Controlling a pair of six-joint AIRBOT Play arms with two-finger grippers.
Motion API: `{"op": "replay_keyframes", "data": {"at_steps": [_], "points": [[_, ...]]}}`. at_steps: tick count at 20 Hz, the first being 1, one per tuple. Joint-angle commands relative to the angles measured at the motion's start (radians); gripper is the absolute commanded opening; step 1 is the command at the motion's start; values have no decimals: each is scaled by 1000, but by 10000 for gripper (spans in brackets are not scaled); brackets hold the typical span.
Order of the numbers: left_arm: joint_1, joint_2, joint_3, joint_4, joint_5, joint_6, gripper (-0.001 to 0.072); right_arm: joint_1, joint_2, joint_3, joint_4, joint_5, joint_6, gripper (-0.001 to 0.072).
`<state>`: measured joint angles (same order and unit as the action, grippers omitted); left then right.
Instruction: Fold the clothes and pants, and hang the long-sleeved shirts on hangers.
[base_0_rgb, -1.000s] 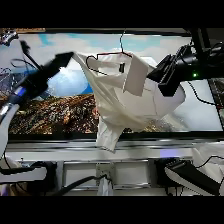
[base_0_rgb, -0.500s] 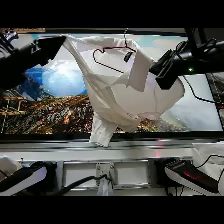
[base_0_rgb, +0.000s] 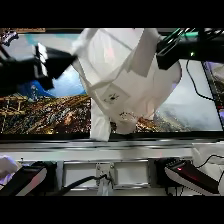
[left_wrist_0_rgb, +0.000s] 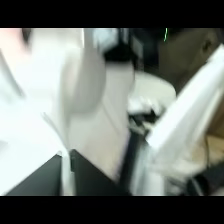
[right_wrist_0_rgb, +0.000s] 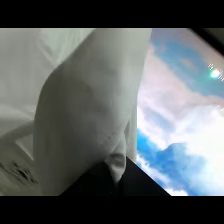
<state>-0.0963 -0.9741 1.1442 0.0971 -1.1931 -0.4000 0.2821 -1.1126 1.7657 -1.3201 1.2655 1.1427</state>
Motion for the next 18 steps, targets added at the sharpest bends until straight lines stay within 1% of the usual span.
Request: {"op": "replay_keyframes", "data": {"at_steps": [1, 2, 3, 4, 6, 8, 10, 11, 13, 15, 17, 18], "points": [[-131, 3, -56, 117, 43, -57, 616, -2, 23, 2, -76, -95, 78, 21], [-163, 4, -67, 117, 90, -57, 704, -2, 29, 2, -79, -82, 80, 21], [-183, 4, -69, 117, 123, -57, 704, -2, 35, 2, -84, -71, 85, 21], [-196, 4, -69, 116, 149, -57, 704, -2, 42, 2, -102, -71, 115, 21], [-200, 4, -69, 113, 164, -57, 703, -2, 58, 2, -205, -90, 201, 21], [-200, 5, -69, 113, 162, -81, 693, -2, 72, 12, -386, -121, 350, 21], [-200, 5, -69, 113, 161, -109, 693, -2, 78, 40, -620, -131, 533, 21], [-200, 7, -69, 113, 161, -118, 693, -2, 78, 54, -728, -126, 603, 21], [-200, 10, -69, 113, 162, -118, 693, -2, 78, 95, -915, -88, 703, 21], [-200, 13, -69, 113, 162, -118, 693, -2, 78, 139, -1100, -18, 783, 21], [-200, 15, -69, 113, 161, -118, 693, -20, 78, 173, -1265, 56, 824, 21], [-200, 15, -69, 113, 161, -118, 693, -58, 78, 190, -1286, 87, 833, 21]]}}
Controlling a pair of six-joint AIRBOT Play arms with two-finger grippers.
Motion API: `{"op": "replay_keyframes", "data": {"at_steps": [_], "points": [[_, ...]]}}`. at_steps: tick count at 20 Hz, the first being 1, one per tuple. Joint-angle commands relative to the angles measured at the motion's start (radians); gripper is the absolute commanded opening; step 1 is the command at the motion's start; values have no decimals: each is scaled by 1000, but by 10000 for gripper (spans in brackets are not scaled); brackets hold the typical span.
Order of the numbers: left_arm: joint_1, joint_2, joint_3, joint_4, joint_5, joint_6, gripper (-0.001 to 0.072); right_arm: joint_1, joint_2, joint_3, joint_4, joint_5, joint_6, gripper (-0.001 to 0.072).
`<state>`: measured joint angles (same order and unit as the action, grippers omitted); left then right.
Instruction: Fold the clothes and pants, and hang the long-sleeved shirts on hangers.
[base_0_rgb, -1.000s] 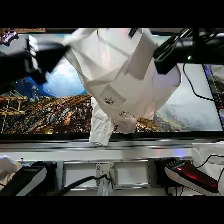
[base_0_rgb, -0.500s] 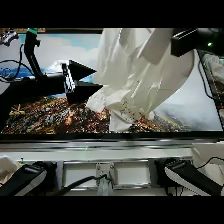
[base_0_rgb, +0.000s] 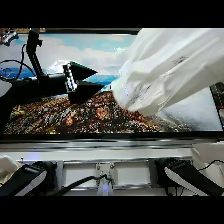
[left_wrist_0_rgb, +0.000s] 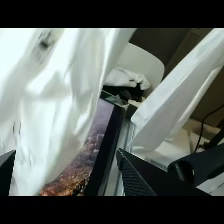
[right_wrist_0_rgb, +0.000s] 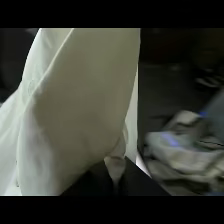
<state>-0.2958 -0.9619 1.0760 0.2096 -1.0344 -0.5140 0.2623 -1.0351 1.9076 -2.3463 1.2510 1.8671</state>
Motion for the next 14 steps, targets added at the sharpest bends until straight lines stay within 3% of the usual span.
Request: {"op": "replay_keyframes", "data": {"at_steps": [1, 4, 7, 10, 14], "points": [[-1, 3, -1, 0, 3, -4, 693, -94, 1, 66, -261, 140, 124, 21], [0, 2, -1, 0, 3, -3, 693, -287, 3, 89, -255, 193, 229, 21], [-1, 2, -1, 1, 2, -4, 693, -427, 3, 97, -253, 87, 267, 21], [-1, 2, -1, 1, 3, -4, 693, -583, -7, 97, -236, 52, 414, 21], [-1, 2, -1, 1, 3, -4, 693, -822, -40, 97, -77, -43, 430, 21]]}}
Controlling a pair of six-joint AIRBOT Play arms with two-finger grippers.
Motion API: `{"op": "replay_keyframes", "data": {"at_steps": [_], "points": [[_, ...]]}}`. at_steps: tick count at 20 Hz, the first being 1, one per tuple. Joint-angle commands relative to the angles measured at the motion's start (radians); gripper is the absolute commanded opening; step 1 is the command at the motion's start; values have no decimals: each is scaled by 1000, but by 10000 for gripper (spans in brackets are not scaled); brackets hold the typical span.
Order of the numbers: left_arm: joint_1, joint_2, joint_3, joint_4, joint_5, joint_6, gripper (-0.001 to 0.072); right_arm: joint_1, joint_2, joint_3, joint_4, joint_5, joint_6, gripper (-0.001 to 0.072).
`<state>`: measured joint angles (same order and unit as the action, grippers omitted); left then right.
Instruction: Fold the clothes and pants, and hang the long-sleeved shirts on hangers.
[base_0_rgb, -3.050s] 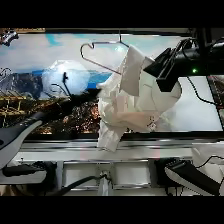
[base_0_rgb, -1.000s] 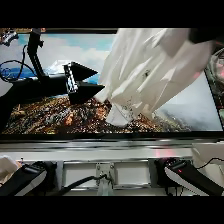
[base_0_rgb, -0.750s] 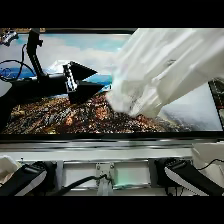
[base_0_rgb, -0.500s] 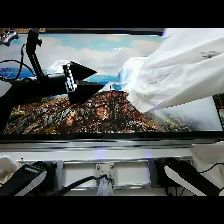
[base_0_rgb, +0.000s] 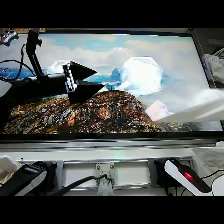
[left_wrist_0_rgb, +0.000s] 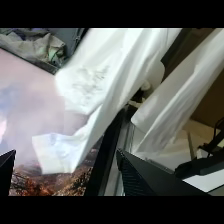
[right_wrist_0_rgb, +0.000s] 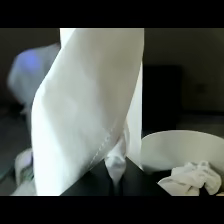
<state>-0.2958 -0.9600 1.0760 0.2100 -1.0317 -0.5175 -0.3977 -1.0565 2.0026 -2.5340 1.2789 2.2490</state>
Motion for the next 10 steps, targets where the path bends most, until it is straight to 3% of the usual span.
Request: {"op": "replay_keyframes", "data": {"at_steps": [1, 10], "points": [[-1, 0, -1, 0, 0, 0, 693, -219, -30, 2, 163, -92, 48, 21], [-3, 0, -1, 0, 0, -10, 693, -609, -87, 2, 522, -317, 47, 20]]}}
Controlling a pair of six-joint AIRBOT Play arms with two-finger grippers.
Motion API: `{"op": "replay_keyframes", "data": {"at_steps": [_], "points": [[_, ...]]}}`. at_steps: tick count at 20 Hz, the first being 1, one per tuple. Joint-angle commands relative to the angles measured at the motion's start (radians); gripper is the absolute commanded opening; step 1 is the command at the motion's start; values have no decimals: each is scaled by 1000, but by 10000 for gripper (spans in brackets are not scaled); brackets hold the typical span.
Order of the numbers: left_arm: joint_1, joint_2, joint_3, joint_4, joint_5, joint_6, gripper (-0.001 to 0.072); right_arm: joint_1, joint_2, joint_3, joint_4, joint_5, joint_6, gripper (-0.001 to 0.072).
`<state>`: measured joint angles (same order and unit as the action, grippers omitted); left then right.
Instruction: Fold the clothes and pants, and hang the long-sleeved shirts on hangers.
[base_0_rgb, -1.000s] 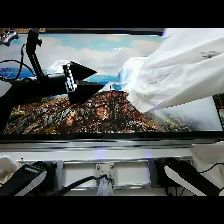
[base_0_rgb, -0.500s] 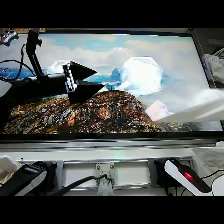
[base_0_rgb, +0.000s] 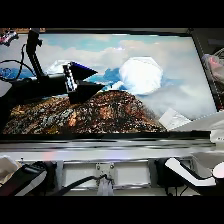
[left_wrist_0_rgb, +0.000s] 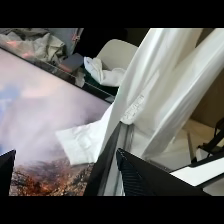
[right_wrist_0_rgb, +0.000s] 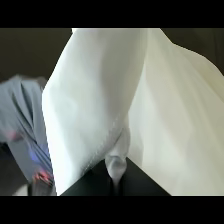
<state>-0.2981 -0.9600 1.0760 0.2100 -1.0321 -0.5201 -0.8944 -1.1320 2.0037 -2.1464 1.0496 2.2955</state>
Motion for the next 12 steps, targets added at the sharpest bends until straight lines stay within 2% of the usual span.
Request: {"op": "replay_keyframes", "data": {"at_steps": [1, 8, 12], "points": [[-1, -1, -1, 0, 0, -19, 693, -148, -14, 1, 165, -112, 0, 20], [-1, -3, -1, 1, -1, -27, 693, -364, -32, 1, 386, -219, -7, 20], [-1, -3, -1, 23, -1, -29, 693, -424, -38, 1, 471, -224, -70, 20]]}}
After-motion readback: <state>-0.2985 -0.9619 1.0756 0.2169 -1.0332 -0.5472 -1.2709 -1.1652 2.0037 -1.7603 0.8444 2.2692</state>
